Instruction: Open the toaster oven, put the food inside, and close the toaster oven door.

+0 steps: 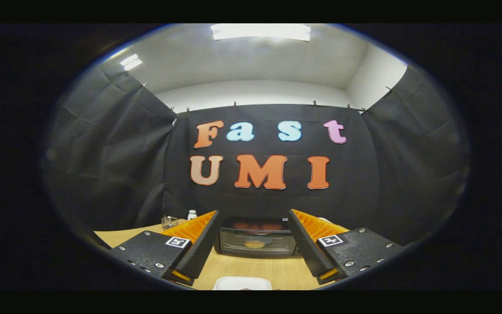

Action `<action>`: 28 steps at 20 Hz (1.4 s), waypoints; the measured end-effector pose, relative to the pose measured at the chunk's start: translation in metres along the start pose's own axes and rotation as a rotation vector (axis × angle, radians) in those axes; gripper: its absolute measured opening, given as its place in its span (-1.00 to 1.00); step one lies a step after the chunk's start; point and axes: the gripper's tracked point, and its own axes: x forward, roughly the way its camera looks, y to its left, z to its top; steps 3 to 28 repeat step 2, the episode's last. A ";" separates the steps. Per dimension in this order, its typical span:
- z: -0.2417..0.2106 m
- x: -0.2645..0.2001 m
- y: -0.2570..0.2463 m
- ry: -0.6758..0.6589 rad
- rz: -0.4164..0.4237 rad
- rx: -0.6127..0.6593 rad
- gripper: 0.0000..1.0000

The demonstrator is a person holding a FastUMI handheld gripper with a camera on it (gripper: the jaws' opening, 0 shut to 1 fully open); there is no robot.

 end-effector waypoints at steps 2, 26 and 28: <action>0.006 -0.002 0.001 -0.011 -0.004 -0.007 0.83; 0.006 -0.002 0.001 -0.011 -0.004 -0.007 0.83; 0.006 -0.002 0.001 -0.011 -0.004 -0.007 0.83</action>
